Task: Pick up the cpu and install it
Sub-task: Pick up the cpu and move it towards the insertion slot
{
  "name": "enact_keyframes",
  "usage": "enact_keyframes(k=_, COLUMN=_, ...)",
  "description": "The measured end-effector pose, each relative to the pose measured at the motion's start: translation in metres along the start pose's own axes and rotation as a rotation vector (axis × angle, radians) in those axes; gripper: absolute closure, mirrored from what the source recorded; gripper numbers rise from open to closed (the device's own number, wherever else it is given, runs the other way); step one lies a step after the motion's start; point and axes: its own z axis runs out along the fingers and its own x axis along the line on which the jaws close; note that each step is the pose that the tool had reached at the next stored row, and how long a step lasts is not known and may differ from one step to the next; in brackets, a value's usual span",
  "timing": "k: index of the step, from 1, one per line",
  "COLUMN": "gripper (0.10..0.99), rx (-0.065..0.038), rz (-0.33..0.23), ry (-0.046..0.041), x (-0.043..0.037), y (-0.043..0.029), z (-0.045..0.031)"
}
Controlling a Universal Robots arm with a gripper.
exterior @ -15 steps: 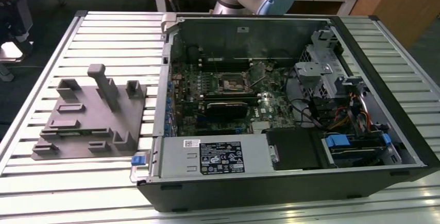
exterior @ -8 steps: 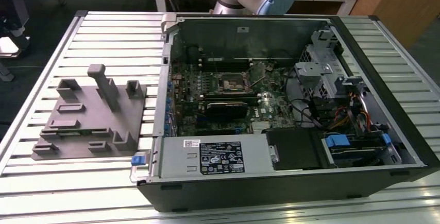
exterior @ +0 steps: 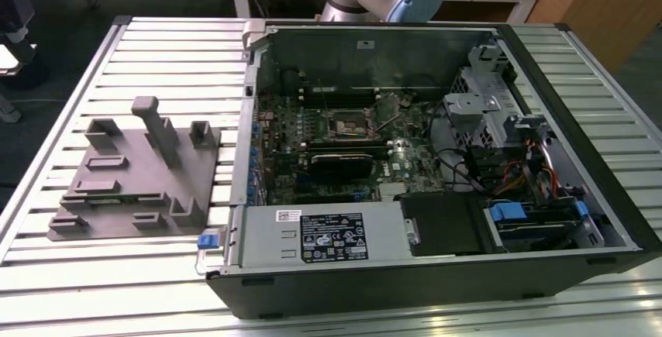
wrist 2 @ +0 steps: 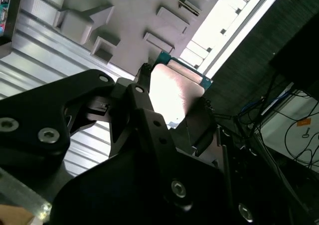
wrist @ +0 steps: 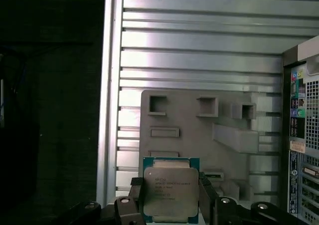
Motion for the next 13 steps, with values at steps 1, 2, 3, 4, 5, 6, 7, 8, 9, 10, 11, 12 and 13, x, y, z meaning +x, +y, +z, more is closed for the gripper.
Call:
enact_keyframes(k=1, gripper=0.553, rx=0.000, rz=0.000, ry=0.0000, x=-0.0005, y=0.0000, z=0.0000)
enact_keyframes(k=2, gripper=0.553, rx=-0.001, rz=0.000, ry=0.0000, x=-0.0016, y=-0.0001, z=-0.0001)
enact_keyframes(k=3, gripper=0.553, rx=-0.001, rz=0.000, ry=0.0000, x=-0.0031, y=-0.0002, z=-0.0001)
enact_keyframes(k=4, gripper=0.553, rx=-0.001, rz=0.000, ry=0.0001, x=-0.0047, y=-0.0002, z=-0.0001)
enact_keyframes(k=5, gripper=0.553, rx=-0.001, rz=0.000, ry=0.0000, x=-0.0061, y=-0.0002, z=0.0000)
enact_keyframes(k=6, gripper=0.553, rx=-0.001, rz=0.000, ry=0.0001, x=-0.0076, y=-0.0002, z=0.0000)
enact_keyframes(k=7, gripper=0.553, rx=-0.001, rz=0.000, ry=0.0001, x=-0.0091, y=-0.0003, z=0.0000)
enact_keyframes(k=8, gripper=0.553, rx=-0.001, rz=0.000, ry=0.0001, x=-0.0107, y=-0.0003, z=0.0000)
enact_keyframes(k=9, gripper=0.553, rx=-0.001, rz=0.000, ry=0.0001, x=-0.0120, y=-0.0003, z=0.0000)
enact_keyframes(k=10, gripper=0.553, rx=-0.001, rz=0.000, ry=0.0000, x=-0.0132, y=-0.0003, z=0.0001)
enact_keyframes(k=11, gripper=0.553, rx=-0.001, rz=0.000, ry=0.0001, x=-0.0144, y=-0.0004, z=0.0000)
enact_keyframes(k=12, gripper=0.553, rx=-0.001, rz=0.000, ry=0.0000, x=-0.0154, y=-0.0004, z=0.0001)
enact_keyframes(k=13, gripper=0.553, rx=-0.001, rz=0.000, ry=0.0000, x=-0.0163, y=-0.0004, z=0.0001)
